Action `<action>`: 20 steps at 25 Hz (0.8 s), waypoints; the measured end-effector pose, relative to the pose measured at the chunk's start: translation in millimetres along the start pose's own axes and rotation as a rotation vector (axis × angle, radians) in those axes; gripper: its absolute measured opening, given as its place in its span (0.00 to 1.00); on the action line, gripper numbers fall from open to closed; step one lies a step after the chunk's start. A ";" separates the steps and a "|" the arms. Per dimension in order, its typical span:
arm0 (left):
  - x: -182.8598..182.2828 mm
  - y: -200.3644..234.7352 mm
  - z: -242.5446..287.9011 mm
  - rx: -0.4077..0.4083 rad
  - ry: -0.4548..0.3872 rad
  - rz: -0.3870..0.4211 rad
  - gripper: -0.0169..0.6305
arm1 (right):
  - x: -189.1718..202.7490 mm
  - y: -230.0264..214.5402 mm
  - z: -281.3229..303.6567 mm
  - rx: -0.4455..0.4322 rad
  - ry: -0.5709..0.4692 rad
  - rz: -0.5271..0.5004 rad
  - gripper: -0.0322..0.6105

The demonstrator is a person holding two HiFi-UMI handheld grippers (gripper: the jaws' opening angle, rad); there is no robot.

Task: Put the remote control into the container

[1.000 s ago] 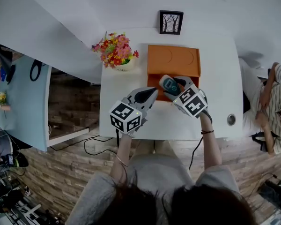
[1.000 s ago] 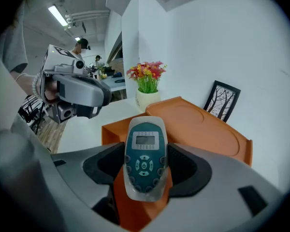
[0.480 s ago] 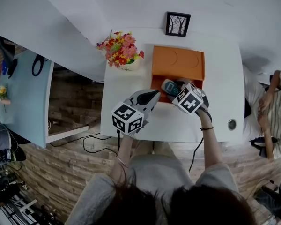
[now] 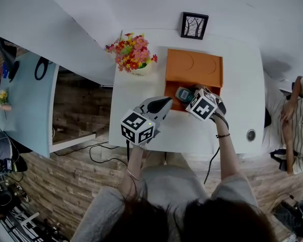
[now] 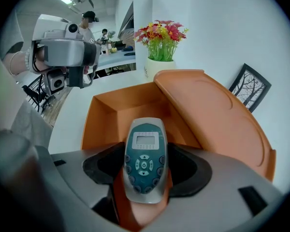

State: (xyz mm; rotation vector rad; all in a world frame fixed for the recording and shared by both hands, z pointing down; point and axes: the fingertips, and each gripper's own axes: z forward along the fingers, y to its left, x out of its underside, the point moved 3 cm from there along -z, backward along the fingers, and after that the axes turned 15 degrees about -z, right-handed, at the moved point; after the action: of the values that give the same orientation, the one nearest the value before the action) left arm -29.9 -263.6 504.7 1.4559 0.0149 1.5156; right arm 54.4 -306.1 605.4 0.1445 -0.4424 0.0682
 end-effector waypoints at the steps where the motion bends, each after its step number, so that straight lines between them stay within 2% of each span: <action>1: 0.1 0.9 0.3 0.000 0.000 -0.001 0.03 | 0.2 -0.2 0.7 -0.004 0.000 0.006 0.48; 15: -8.2 -4.1 1.7 0.009 -0.012 0.018 0.03 | 0.4 0.4 1.6 -0.011 -0.008 0.062 0.49; 20: -12.3 -7.4 1.5 0.014 -0.015 0.030 0.03 | 0.2 -1.5 -1.6 0.026 -0.024 0.079 0.50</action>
State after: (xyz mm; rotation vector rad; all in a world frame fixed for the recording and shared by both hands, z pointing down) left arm -26.8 -268.4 491.4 1.4845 -0.0049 1.5317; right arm 55.4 -307.3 603.9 0.1534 -0.4717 0.1504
